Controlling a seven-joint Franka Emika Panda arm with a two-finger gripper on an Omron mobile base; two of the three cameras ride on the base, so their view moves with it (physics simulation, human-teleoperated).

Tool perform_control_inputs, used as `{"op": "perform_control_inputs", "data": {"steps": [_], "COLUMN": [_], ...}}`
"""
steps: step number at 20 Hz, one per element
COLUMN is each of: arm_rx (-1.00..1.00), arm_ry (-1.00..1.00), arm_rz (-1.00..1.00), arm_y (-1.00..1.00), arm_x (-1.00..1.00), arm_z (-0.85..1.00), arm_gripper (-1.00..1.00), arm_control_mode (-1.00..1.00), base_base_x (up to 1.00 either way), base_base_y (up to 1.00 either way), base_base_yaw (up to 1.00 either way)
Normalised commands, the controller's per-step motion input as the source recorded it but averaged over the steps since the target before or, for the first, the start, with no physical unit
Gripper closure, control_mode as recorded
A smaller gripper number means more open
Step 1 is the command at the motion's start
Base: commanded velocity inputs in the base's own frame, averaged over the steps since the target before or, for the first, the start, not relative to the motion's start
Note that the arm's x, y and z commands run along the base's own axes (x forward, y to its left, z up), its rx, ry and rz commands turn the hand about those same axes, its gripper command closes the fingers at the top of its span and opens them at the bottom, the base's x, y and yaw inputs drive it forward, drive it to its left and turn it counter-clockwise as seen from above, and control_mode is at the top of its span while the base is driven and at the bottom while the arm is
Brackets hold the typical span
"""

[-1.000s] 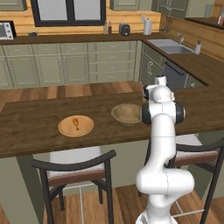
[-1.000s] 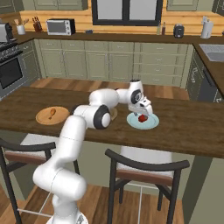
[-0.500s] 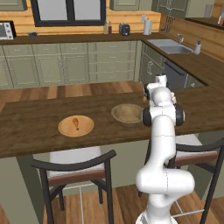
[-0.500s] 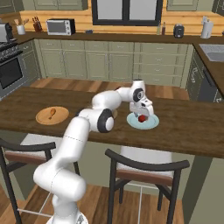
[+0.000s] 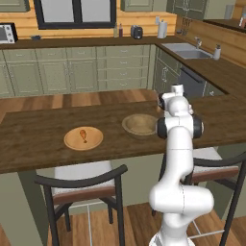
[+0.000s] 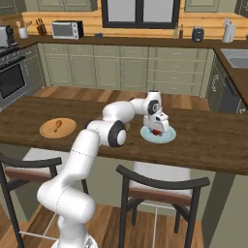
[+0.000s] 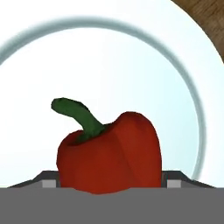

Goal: Pick the chicken drumstick and bell pepper from their plates and place them in the bowl. Then put the bowl in the fridge.

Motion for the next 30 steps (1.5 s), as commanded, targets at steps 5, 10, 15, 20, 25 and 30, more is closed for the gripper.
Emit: {"op": "perform_control_inputs", "data": {"steps": [5,10,15,20,25,30], "arm_rx": [0.00,0.01,0.00,0.07,0.11,0.16], "arm_ry": [-0.07,-0.03,0.00,0.00,-0.01,-0.03], "arm_rz": [-0.01,0.03,0.12,0.12,0.09,0.05], "arm_y": [0.14,0.57,0.99,1.00,1.00,0.59], "arm_x": [-0.44,-0.95,-0.78,-0.25,0.00,0.44], "arm_z": [-0.11,0.54,0.77,0.57,-0.01,-0.25], "arm_gripper": [1.00,1.00,1.00,1.00,1.00,1.00], "arm_control_mode": [-1.00,-1.00,-1.00,-1.00,-1.00,-1.00], "base_base_x": [0.00,0.00,0.00,0.00,0.00,0.00], "base_base_y": [0.00,0.00,0.00,0.00,0.00,0.00], "base_base_yaw": [0.00,0.00,0.00,0.00,0.00,0.00]}}
